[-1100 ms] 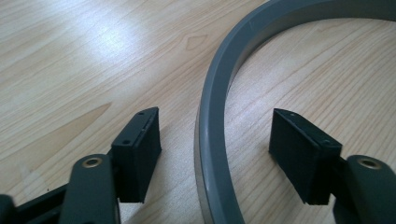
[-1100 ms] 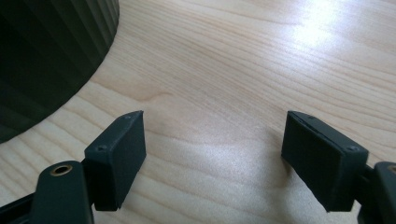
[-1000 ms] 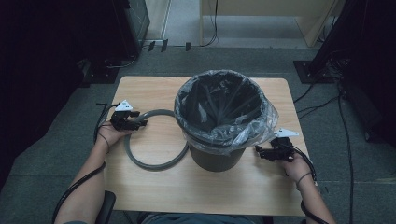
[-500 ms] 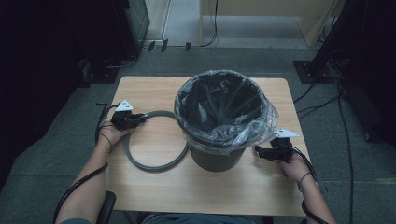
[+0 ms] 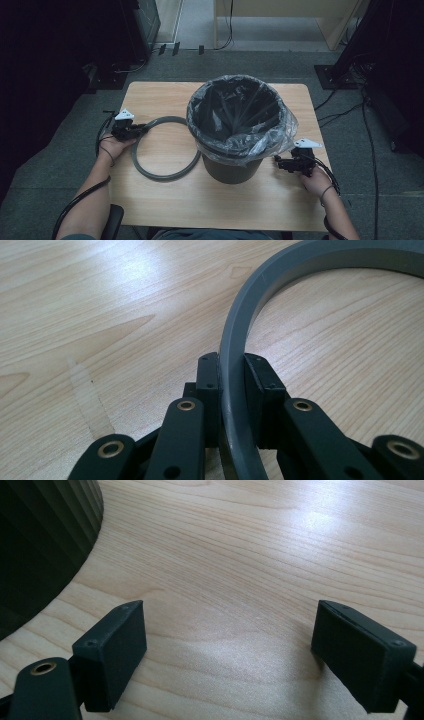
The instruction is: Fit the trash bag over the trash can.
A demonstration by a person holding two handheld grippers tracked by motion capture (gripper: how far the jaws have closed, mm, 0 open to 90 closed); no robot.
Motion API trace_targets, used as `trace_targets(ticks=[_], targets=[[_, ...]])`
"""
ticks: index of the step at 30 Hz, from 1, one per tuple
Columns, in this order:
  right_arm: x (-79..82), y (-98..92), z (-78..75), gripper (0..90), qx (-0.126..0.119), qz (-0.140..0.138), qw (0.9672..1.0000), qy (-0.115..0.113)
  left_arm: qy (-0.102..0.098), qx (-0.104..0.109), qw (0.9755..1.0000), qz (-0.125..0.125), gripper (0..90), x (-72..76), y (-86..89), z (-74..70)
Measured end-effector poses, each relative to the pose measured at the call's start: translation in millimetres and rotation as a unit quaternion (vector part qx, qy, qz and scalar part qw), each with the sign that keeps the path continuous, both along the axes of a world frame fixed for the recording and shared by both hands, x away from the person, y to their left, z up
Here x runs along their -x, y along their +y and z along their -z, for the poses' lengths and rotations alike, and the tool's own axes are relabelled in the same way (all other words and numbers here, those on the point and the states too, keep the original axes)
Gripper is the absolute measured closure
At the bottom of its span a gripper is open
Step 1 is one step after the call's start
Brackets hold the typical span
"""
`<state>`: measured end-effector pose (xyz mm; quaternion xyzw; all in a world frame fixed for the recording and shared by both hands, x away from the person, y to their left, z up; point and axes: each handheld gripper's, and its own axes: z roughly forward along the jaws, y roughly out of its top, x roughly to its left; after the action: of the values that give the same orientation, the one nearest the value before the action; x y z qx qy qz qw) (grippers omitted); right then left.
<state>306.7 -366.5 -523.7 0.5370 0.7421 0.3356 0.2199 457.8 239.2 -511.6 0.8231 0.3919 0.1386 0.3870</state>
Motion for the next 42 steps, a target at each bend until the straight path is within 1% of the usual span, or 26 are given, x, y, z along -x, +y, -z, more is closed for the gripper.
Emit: trace_targets(ticks=[3,4,6,9,13,16,18,20,21,27,31,33,38,42], targets=[[0.1,-0.1,0.0,14.6,0.0,0.0,1.0,0.0,0.01,0.004,0.9999,-0.008,78.3,-1.2,-0.5,-1.2],[0.1,-0.1,0.0,14.6,0.0,0.0,1.0,0.0,0.017,0.009,0.9997,-0.011,78.4,-2.0,0.0,-1.4],[0.1,-0.1,0.0,14.6,0.0,0.001,1.0,0.0,0.022,0.014,0.9995,-0.016,78.5,-2.6,0.4,-1.6],[0.1,-0.1,0.0,14.6,0.0,0.0,1.0,0.0,0.026,0.014,0.9994,-0.017,78.5,-3.4,0.1,-2.1],[0.1,0.1,0.0,14.5,0.001,0.0,1.0,0.0,0.042,0.023,0.9985,-0.026,78.6,-5.6,0.5,-3.6],[0.0,0.5,0.1,12.7,0.002,0.005,1.0,0.002,0.059,0.032,0.9972,-0.03,78.8,-7.8,0.9,-5.8],[-0.4,0.6,0.2,11.5,0.003,0.009,0.9999,0.003,0.059,0.023,0.9976,-0.029,78.8,-8.5,0.1,-8.0],[-0.4,0.5,0.2,11.5,0.003,0.009,0.9999,0.003,0.058,0.018,0.9976,-0.032,78.8,-8.7,-1.1,-10.0],[-0.5,0.5,0.2,11.5,0.002,0.009,0.9999,0.003,0.061,0.019,0.9973,-0.035,78.9,-9.6,-3.2,-11.2],[-0.5,0.4,0.3,11.0,0.003,0.01,0.9999,0.004,0.068,0.014,0.9972,-0.027,78.9,-13.4,-8.5,-14.5],[-0.5,0.4,0.3,11.0,0.002,0.011,0.9999,0.004,0.068,0.023,0.9969,-0.032,78.9,-13.6,-6.9,-17.0],[-0.5,0.1,0.3,10.9,0.002,0.011,0.9999,0.003,0.072,0.021,0.9967,-0.032,78.9,-13.7,-6.4,-18.1],[-0.5,-0.1,0.3,10.9,0.001,0.011,0.9999,0.003,0.067,0.016,0.9971,-0.031,78.9,-14.4,-2.3,-26.2],[-0.5,-0.4,0.3,10.9,0.001,0.01,0.9999,0.004,0.069,0.015,0.9966,-0.043,78.9,-15.6,1.8,-32.4]])
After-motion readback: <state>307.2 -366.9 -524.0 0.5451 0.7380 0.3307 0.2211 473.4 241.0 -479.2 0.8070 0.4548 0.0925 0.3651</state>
